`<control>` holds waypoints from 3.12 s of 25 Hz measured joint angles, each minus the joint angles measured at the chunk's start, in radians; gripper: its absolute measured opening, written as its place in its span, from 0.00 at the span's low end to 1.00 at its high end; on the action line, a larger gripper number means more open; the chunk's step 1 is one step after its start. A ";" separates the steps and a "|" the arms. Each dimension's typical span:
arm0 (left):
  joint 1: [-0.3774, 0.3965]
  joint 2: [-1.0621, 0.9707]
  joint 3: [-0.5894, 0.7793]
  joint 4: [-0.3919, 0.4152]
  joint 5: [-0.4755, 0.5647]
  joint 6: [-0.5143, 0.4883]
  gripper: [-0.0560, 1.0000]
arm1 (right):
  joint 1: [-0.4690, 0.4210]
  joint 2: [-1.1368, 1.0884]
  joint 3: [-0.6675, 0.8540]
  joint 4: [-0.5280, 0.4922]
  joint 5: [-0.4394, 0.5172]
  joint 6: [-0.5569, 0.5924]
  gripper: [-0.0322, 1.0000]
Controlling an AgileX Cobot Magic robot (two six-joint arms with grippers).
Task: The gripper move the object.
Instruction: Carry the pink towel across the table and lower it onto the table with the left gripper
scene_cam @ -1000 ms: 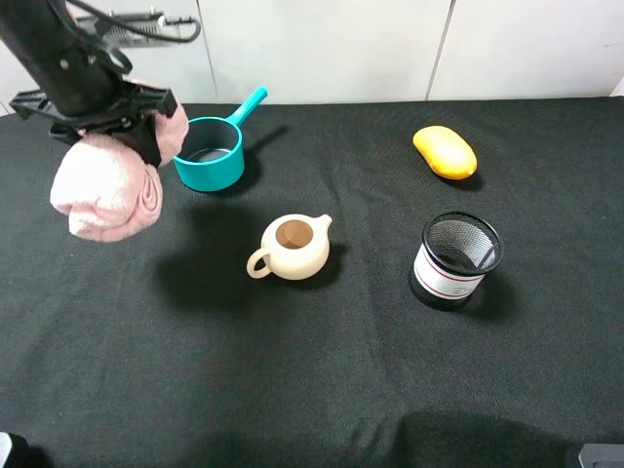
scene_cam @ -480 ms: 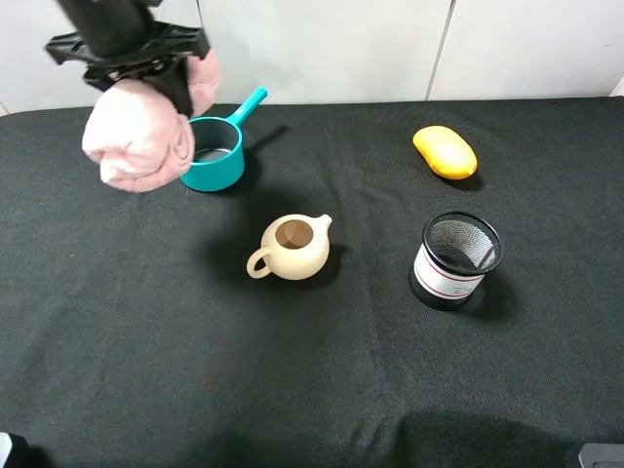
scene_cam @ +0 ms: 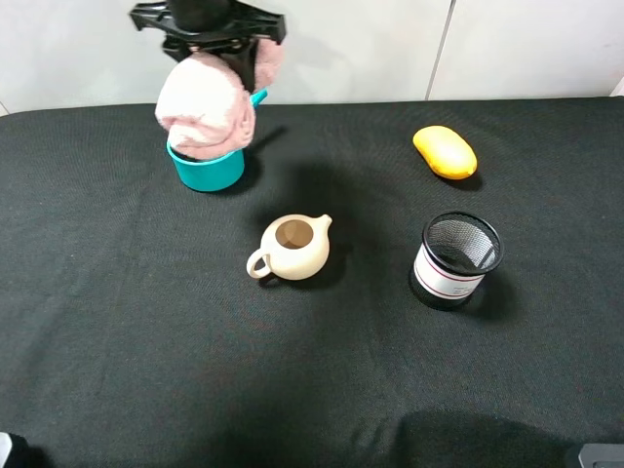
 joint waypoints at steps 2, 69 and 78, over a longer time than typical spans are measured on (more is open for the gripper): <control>-0.014 0.039 -0.051 0.000 0.000 0.000 0.53 | 0.000 0.000 0.000 0.000 0.000 0.000 0.70; -0.162 0.564 -0.484 -0.057 -0.281 0.003 0.53 | 0.000 0.000 0.000 -0.004 0.000 0.000 0.70; -0.164 0.564 -0.484 -0.057 -0.289 0.003 0.53 | 0.000 0.000 0.000 -0.004 0.000 0.000 0.70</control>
